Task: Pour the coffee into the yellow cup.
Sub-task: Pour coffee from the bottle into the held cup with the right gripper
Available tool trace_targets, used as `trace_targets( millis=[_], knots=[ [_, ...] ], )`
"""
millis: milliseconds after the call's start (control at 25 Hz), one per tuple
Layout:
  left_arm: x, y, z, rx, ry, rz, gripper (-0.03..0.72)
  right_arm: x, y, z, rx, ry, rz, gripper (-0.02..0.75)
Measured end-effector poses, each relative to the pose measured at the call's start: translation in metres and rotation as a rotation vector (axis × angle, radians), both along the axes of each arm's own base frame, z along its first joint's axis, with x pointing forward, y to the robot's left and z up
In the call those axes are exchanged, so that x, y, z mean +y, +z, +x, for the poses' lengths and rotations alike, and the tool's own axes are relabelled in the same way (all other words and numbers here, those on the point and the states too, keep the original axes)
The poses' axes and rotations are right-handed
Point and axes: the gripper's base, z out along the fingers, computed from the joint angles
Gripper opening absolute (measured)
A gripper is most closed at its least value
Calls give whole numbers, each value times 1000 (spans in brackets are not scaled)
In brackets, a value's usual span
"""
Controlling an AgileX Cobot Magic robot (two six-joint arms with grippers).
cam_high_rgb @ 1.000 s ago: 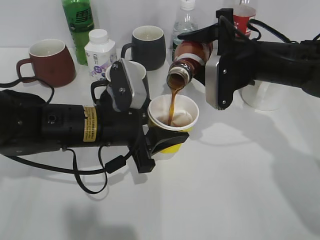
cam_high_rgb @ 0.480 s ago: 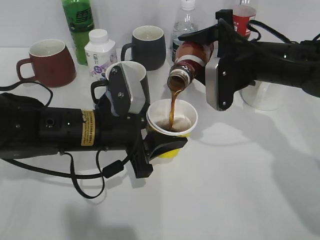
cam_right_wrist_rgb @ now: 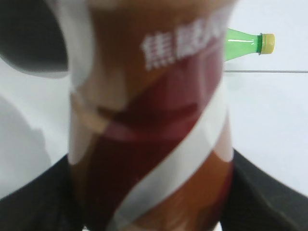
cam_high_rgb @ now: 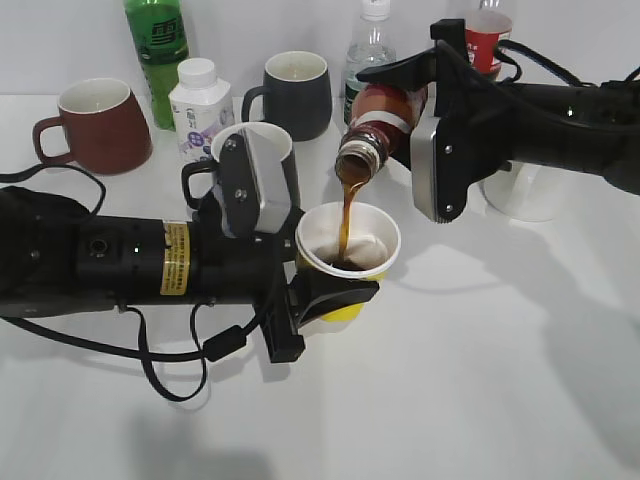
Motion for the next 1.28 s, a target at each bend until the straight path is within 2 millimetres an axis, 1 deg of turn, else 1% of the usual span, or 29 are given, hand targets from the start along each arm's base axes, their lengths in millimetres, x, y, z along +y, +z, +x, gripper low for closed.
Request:
trace_targets(
  millis=[1280],
  knots=[
    [0, 0, -1, -1, -7, -2, 379, 0, 0, 0, -37, 5, -29, 504]
  ],
)
